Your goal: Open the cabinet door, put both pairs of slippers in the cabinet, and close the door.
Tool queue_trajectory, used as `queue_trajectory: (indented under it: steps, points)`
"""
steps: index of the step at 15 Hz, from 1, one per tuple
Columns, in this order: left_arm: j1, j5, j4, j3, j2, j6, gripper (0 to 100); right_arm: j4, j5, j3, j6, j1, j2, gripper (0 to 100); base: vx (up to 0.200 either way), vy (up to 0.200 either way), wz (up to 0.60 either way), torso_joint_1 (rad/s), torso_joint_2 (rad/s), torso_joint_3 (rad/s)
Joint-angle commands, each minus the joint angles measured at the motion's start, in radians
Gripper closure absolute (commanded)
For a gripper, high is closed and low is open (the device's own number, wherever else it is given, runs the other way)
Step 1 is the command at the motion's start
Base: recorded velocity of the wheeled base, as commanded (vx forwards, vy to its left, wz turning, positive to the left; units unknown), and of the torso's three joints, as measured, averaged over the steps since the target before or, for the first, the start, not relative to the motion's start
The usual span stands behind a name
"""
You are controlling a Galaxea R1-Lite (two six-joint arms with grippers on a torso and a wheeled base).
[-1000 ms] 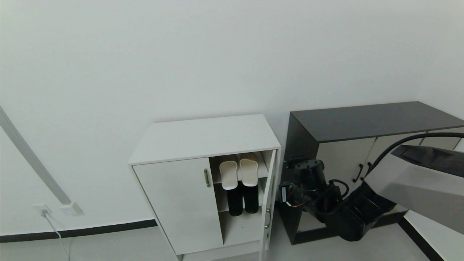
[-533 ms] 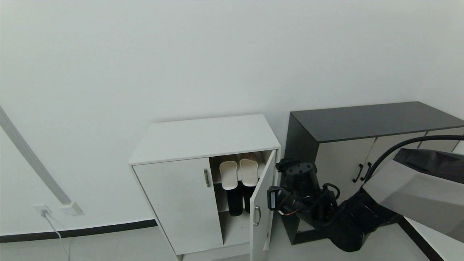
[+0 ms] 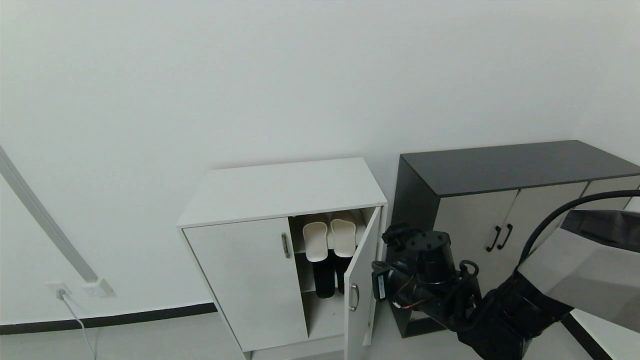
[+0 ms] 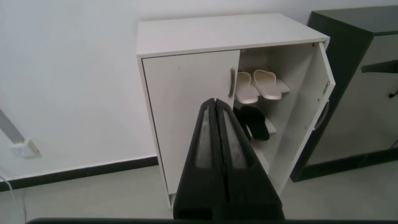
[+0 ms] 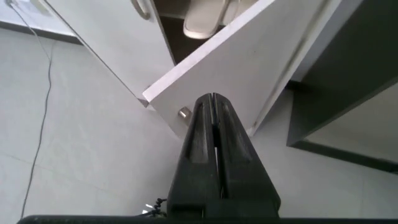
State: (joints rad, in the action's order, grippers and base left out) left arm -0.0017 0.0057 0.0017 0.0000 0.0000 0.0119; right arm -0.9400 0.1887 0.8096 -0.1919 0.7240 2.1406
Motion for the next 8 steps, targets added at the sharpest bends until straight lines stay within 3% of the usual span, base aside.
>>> queue_trajectory:
  steps: [1,2,8]
  points:
    - [0.000,0.000,0.000,0.000,0.002,0.000,100,-0.002,-0.005,-0.009,0.000,0.002,-0.004,100,0.000,0.000,0.60,0.002,0.00,-0.002]
    - [0.000,0.000,0.000,0.000,0.002,0.000,100,-0.008,-0.023,-0.012,0.000,0.000,-0.008,100,0.000,0.000,0.60,0.002,0.00,-0.002]
    - [0.000,0.000,0.000,0.000,0.002,0.000,100,-0.102,-0.063,-0.064,0.035,-0.032,-0.015,100,0.000,0.000,0.00,0.000,0.00,0.000]
